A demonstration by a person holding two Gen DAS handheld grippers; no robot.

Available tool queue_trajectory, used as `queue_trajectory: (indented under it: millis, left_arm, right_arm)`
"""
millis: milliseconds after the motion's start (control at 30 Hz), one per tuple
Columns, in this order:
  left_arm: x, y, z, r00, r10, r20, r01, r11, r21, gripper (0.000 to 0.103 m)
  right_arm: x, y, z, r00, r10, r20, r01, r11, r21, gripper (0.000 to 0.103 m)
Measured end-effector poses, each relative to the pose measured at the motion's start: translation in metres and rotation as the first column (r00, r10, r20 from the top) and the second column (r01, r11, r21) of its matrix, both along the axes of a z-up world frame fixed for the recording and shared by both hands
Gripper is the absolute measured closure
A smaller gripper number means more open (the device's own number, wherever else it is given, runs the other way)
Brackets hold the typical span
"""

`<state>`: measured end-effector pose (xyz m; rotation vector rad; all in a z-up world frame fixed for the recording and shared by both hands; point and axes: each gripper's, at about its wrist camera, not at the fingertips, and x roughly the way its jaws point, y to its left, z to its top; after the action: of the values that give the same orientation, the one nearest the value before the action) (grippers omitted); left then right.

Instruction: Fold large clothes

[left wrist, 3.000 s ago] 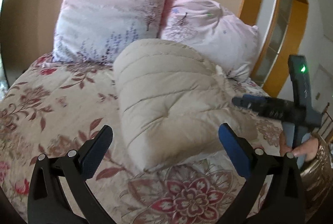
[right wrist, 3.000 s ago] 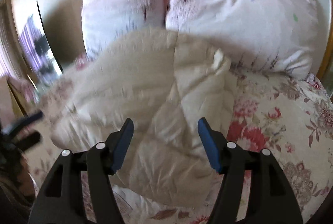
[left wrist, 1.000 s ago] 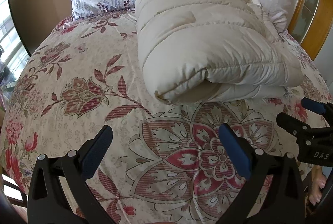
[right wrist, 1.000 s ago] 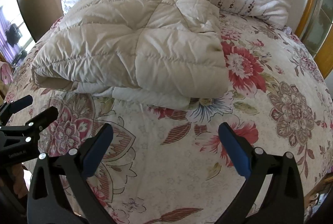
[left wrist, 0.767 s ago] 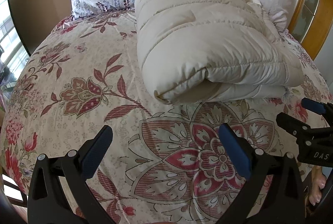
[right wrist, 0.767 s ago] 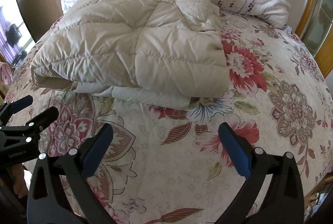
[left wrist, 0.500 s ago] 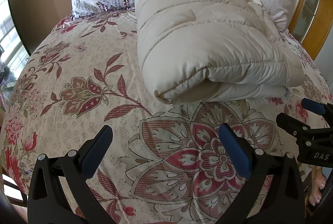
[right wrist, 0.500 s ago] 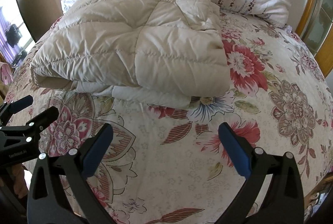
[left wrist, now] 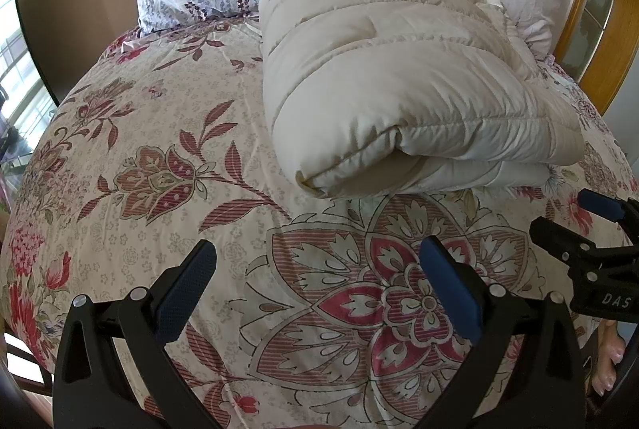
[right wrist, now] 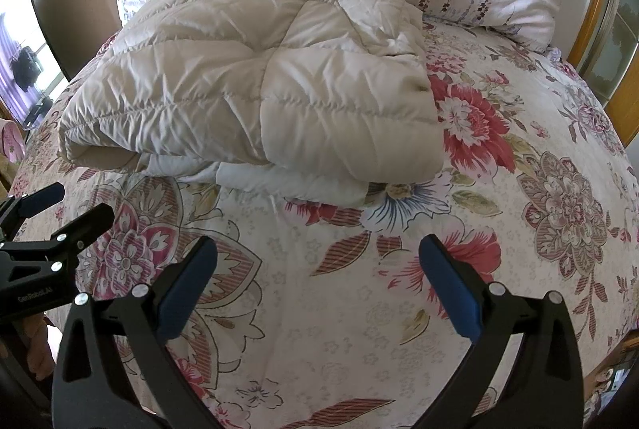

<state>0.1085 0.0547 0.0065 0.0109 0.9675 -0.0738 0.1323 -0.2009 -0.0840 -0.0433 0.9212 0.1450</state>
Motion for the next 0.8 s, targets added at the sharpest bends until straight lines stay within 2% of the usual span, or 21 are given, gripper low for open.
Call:
queue_trajectory:
  millis: [800]
  left_arm:
    - [0.0007, 0.0002, -0.0022, 1.000, 0.001, -0.004, -0.001, 1.000, 0.001, 0.001]
  right_arm:
    - [-0.0004, 0.0015, -0.0028, 1.000, 0.001, -0.003, -0.001, 1.000, 0.003, 0.002]
